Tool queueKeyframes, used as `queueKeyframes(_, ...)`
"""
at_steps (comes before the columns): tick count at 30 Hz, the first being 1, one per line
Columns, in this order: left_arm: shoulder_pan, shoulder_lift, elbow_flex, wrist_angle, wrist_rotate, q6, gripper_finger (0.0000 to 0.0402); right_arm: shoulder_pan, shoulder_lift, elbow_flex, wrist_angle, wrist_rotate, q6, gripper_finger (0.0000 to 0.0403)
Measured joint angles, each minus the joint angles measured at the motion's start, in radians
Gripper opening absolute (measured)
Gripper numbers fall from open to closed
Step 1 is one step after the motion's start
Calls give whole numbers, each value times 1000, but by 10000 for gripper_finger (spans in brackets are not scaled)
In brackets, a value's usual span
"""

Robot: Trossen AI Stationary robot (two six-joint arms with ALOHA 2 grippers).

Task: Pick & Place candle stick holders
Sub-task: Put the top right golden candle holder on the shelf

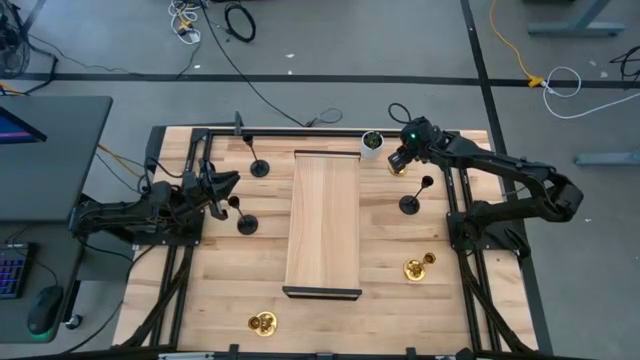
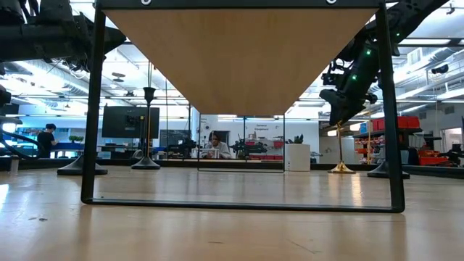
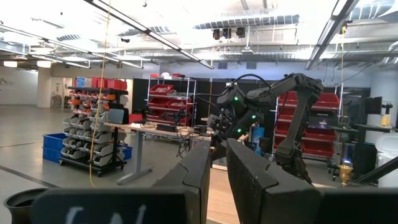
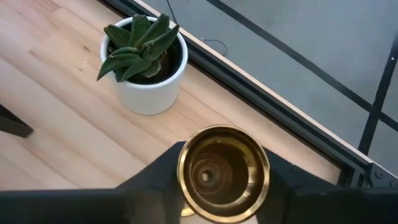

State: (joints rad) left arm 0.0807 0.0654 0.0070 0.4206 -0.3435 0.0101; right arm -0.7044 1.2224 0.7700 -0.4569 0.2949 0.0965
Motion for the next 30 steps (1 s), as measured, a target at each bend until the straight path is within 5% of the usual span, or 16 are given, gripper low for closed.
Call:
queueKeyframes(5, 0, 0, 0, 0, 0, 0, 55, 0, 0, 0, 3, 4, -2, 91)
queueKeyframes(17, 0, 0, 0, 0, 0, 0, 55, 0, -14, 0, 17, 20, -1, 90)
queueKeyframes(30, 0, 0, 0, 0, 0, 0, 55, 36, -213, 131, -65, -72, 56, 90)
